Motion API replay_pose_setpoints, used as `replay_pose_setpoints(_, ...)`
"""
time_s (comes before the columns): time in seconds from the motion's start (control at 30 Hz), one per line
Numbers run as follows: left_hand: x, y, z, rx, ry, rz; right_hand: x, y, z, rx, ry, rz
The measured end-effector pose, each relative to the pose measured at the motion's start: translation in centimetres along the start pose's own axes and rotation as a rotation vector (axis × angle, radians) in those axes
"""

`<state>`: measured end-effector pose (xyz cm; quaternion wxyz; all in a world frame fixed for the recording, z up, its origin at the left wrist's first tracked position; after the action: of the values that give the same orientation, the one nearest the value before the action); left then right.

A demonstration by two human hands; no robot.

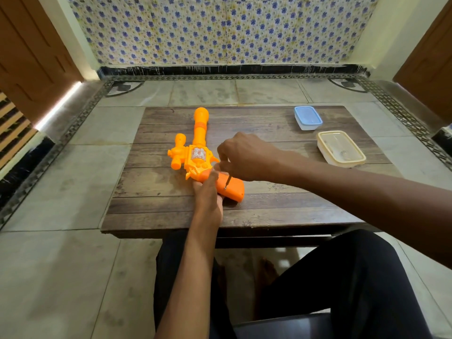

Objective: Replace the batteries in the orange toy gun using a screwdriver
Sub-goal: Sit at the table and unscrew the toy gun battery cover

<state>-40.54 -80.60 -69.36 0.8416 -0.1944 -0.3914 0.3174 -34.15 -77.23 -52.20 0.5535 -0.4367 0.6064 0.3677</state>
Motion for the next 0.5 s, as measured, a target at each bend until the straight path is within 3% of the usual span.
replay_pose_setpoints(0.2,0.2,-0.1,0.1,-0.012,-0.012,0.006,0.0,-0.2,-0.1,-0.027,-0.028,-0.063)
replay_pose_setpoints(0.5,-0.1,0.3,0.0,-0.035,0.020,0.015,0.7,-2.4,2.2,0.074,0.008,-0.049)
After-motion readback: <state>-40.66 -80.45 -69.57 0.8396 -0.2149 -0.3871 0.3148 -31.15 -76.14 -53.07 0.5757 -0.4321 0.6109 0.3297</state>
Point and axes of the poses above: each hand's wrist, its own y-axis towards the middle knuckle, its own x-axis out of the palm, z = x × y, the point moved 6 cm from there along y, towards the middle knuckle, and after that the axes turned 14 degrees about -x, right-handed, at the moved point
